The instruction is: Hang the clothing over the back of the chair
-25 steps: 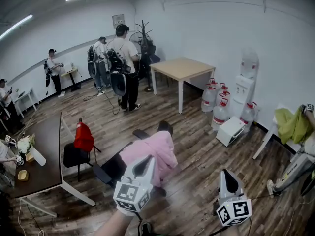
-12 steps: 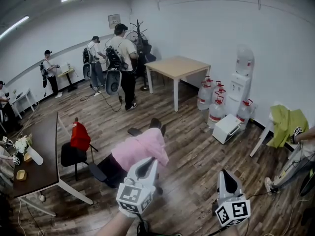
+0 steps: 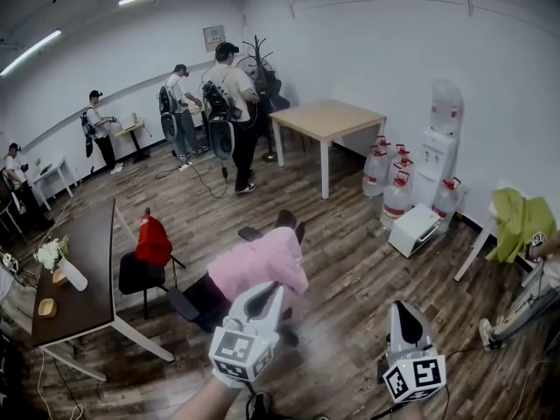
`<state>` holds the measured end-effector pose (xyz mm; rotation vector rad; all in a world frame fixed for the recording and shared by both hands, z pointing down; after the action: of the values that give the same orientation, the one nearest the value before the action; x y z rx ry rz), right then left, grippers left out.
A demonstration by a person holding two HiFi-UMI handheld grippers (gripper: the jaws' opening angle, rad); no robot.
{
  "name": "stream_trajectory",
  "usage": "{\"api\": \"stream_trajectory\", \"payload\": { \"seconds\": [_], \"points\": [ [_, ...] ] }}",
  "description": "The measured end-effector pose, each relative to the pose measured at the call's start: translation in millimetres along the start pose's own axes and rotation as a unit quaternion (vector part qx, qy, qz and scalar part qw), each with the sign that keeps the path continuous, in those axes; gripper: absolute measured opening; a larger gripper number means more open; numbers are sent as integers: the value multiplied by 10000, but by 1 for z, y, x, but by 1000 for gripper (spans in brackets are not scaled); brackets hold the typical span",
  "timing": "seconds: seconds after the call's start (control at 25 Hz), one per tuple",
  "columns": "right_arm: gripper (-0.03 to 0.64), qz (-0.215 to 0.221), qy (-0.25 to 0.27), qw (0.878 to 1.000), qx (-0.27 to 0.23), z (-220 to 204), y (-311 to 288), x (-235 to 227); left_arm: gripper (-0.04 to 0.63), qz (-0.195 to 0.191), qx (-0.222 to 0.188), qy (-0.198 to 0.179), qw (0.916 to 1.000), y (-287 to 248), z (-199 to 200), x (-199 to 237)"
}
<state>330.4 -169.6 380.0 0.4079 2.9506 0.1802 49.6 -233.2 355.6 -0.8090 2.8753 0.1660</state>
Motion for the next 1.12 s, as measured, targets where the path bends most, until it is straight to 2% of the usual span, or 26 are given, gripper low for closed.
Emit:
{"api": "stream_trajectory", "payload": {
  "seconds": [1.12],
  "points": [
    [3,236,384,9987,-226,11,24,35,32,-1,-156,-56,9999,34,7,-1]
  ]
}}
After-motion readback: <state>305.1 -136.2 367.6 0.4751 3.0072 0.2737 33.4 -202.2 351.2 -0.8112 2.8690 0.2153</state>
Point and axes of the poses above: the fingertips, and each gripper's own axes: y backward along the fingers, x to its left, z out of its top, the point moved 6 cm from there along y, backward along the fingers, and after that the axes turned 4 degrees about -y, right-handed, at the moved point
